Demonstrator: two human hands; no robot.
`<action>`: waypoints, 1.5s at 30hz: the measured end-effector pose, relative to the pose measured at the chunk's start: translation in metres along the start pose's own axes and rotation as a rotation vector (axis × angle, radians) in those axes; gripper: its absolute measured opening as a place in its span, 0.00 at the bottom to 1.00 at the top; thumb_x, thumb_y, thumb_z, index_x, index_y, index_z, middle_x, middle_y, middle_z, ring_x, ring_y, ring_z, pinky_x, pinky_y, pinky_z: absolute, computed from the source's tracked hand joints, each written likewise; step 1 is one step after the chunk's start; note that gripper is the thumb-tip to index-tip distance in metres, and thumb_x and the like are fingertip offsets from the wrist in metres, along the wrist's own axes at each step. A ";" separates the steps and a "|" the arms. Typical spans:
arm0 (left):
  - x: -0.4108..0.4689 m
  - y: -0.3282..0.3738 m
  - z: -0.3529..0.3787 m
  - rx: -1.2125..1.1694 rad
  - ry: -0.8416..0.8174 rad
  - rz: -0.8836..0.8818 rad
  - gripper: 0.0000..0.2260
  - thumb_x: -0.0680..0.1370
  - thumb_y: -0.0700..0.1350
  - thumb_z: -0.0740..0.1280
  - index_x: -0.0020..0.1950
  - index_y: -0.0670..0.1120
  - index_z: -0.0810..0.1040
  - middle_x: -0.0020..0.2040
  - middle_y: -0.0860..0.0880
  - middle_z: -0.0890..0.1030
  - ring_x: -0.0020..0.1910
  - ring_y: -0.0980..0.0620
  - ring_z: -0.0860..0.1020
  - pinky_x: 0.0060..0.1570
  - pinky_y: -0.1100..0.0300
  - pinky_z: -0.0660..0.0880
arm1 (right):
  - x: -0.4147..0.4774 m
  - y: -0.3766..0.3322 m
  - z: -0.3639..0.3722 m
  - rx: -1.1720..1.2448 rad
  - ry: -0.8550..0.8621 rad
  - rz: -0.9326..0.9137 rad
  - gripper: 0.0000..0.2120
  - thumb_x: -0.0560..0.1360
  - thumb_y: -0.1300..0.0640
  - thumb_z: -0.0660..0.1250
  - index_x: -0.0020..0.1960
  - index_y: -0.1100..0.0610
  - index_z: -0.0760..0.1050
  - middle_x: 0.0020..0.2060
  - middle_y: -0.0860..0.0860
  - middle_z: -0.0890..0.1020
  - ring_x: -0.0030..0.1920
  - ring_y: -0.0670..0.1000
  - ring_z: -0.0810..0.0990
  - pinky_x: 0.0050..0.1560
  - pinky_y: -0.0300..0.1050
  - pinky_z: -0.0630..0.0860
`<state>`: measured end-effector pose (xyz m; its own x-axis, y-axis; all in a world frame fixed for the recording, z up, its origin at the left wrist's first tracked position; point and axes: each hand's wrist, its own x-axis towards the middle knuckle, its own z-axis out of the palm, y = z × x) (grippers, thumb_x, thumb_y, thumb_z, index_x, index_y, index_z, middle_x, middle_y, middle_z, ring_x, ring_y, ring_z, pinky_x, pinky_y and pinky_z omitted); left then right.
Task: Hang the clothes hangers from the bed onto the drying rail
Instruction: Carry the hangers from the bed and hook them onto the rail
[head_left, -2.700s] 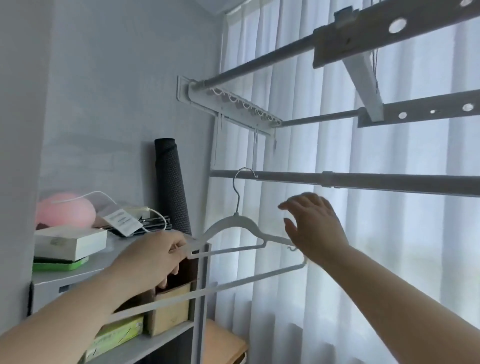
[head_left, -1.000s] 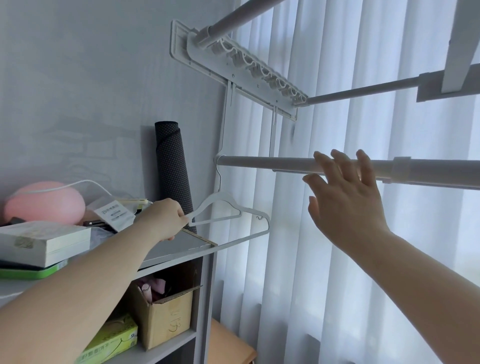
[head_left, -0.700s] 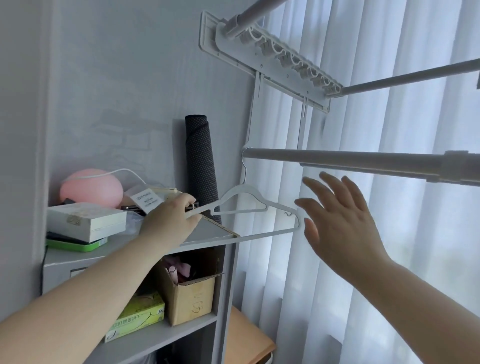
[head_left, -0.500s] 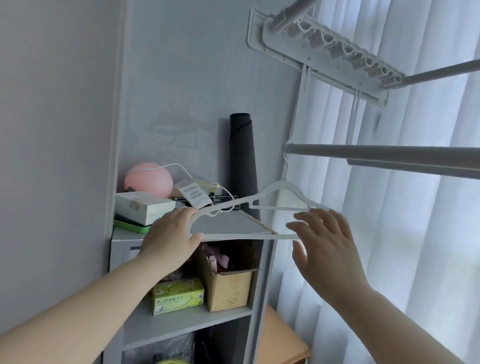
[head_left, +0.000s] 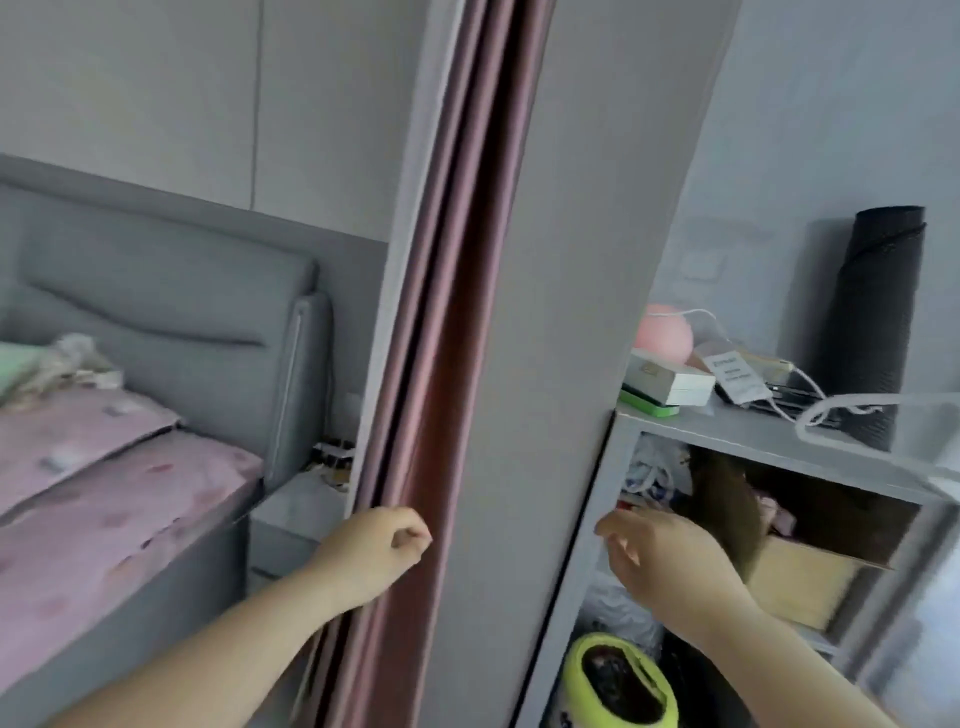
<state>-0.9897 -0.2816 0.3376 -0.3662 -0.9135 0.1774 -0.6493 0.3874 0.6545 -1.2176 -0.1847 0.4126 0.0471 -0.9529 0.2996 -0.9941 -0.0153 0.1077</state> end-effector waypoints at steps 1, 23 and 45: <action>-0.028 -0.035 -0.015 -0.024 0.000 -0.098 0.11 0.77 0.45 0.61 0.38 0.59 0.71 0.39 0.61 0.76 0.45 0.56 0.76 0.46 0.64 0.72 | 0.003 -0.030 0.017 0.090 -0.022 -0.053 0.14 0.78 0.56 0.56 0.61 0.48 0.73 0.54 0.48 0.81 0.55 0.49 0.78 0.51 0.39 0.72; -0.507 -0.432 -0.234 -0.095 1.062 -1.478 0.12 0.77 0.35 0.60 0.56 0.41 0.79 0.58 0.41 0.79 0.56 0.42 0.76 0.56 0.56 0.69 | 0.009 -0.725 0.214 0.462 -0.889 -0.890 0.18 0.78 0.58 0.56 0.68 0.53 0.64 0.67 0.48 0.71 0.66 0.48 0.69 0.63 0.36 0.65; -0.459 -0.716 -0.298 0.109 0.042 -1.481 0.25 0.80 0.54 0.45 0.76 0.51 0.44 0.77 0.50 0.43 0.76 0.52 0.43 0.74 0.57 0.42 | 0.104 -0.999 0.355 0.186 -0.991 -1.025 0.26 0.78 0.55 0.58 0.73 0.49 0.55 0.62 0.53 0.74 0.62 0.53 0.72 0.61 0.45 0.71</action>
<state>-0.1579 -0.1773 0.0067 0.6742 -0.4778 -0.5631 -0.4512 -0.8701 0.1981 -0.2544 -0.3761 -0.0001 0.7271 -0.3111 -0.6120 -0.5662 -0.7759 -0.2783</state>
